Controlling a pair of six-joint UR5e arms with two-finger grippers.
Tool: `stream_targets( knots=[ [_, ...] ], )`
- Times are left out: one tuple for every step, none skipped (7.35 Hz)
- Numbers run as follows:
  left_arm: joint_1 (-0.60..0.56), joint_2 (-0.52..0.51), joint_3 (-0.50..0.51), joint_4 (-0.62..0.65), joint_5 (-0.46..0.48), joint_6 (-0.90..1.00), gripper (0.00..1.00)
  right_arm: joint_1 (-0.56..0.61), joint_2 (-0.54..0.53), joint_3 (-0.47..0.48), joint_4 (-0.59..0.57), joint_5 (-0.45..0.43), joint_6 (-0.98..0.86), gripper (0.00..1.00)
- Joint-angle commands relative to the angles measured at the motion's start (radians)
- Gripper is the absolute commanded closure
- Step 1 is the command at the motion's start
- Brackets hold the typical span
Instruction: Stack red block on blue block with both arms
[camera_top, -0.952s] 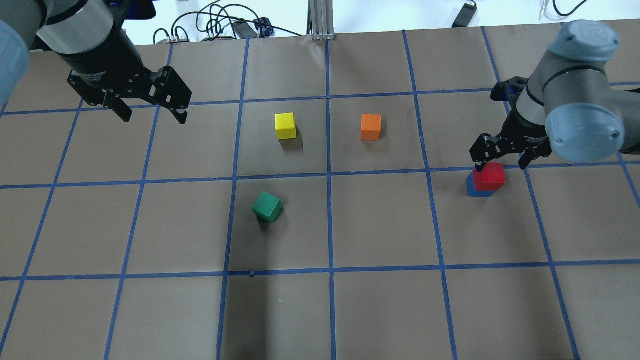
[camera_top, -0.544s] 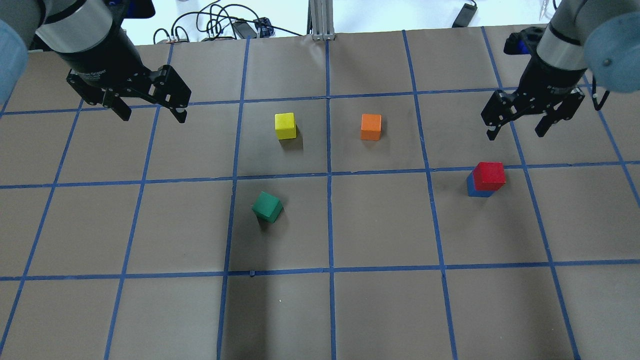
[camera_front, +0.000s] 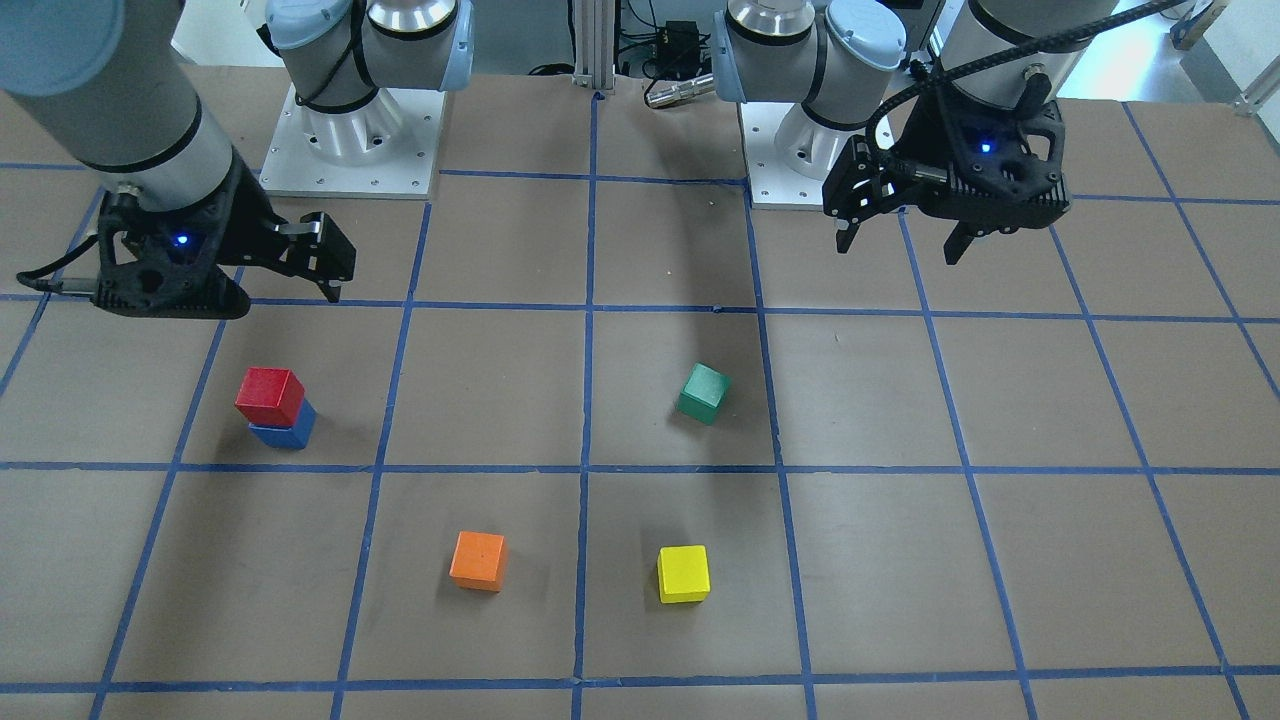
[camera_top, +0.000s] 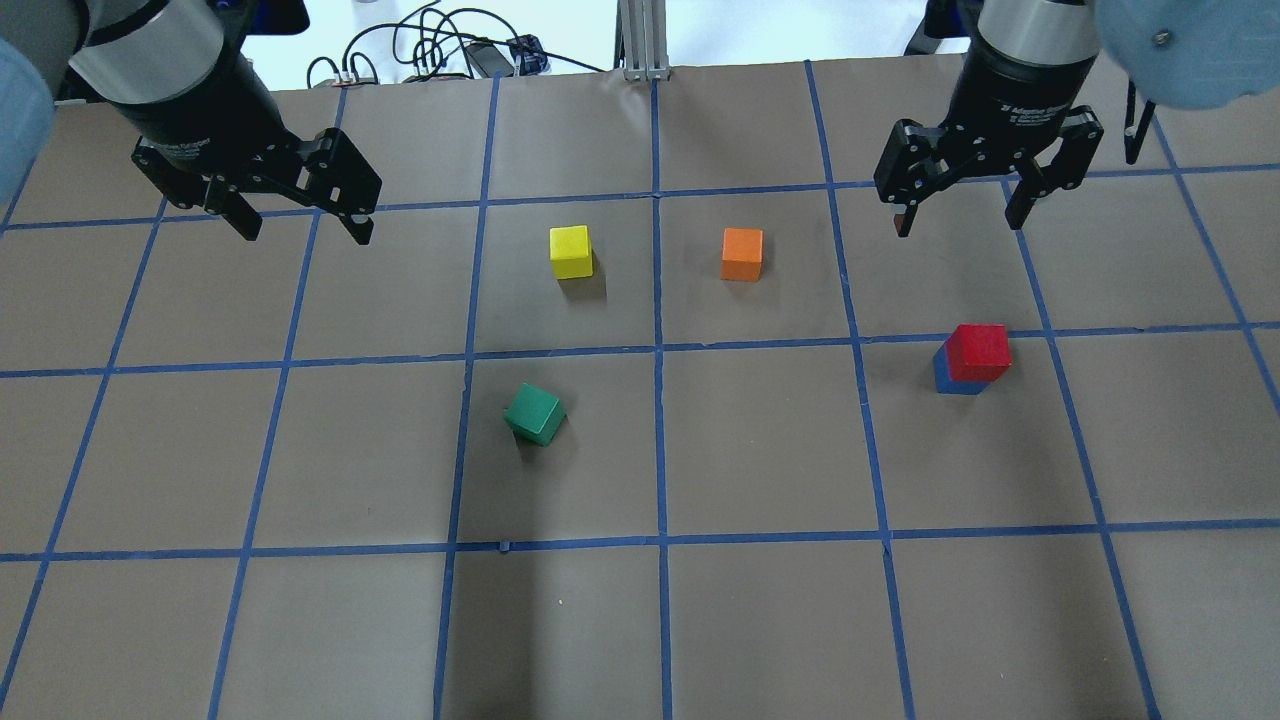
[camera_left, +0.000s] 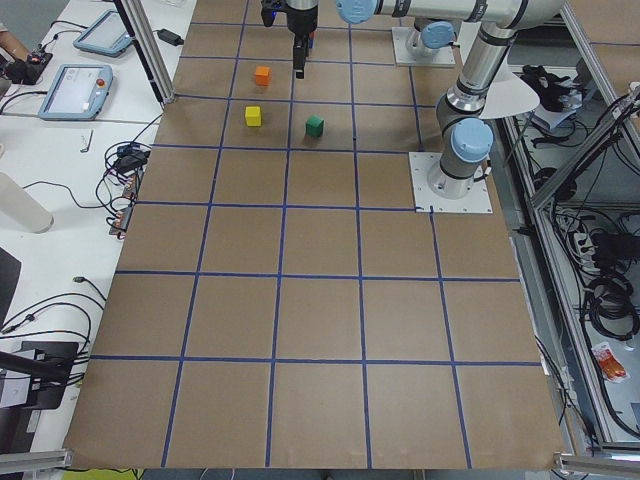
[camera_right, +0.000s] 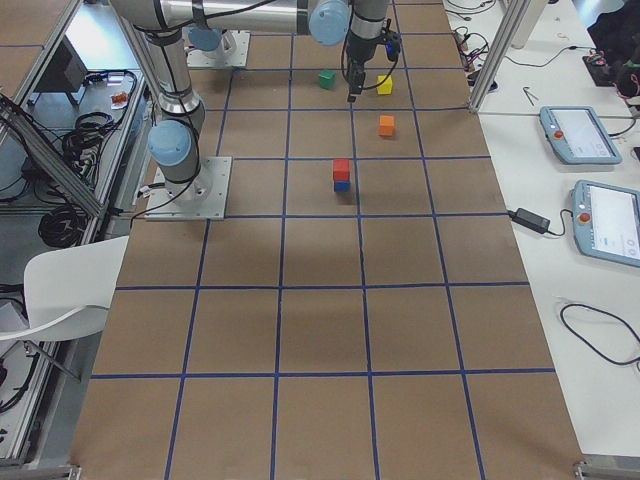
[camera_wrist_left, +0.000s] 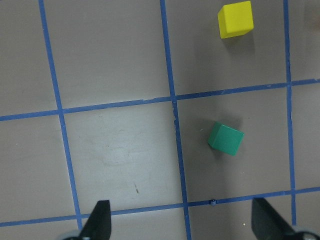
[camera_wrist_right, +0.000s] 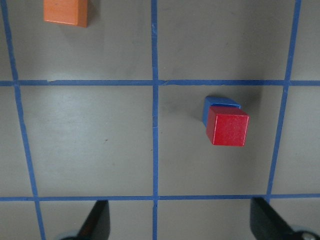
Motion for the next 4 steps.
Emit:
stream_targets(
  knots=[
    [0.0, 0.001, -0.001, 0.0, 0.0, 0.002, 0.0, 0.04, -0.01, 0.0, 0.002, 0.005, 0.036, 0.0],
    [0.0, -0.001, 0.002, 0.0, 0.0, 0.0, 0.0, 0.04, -0.028, 0.006, 0.002, 0.007, 0.03, 0.0],
    [0.0, 0.001, 0.001, 0.0, 0.0, 0.002, 0.0, 0.04, -0.035, 0.014, 0.003, 0.008, 0.025, 0.0],
    [0.0, -0.001, 0.002, 0.0, 0.0, 0.0, 0.0, 0.036, -0.044, 0.015, 0.005, 0.007, 0.023, 0.0]
  ],
)
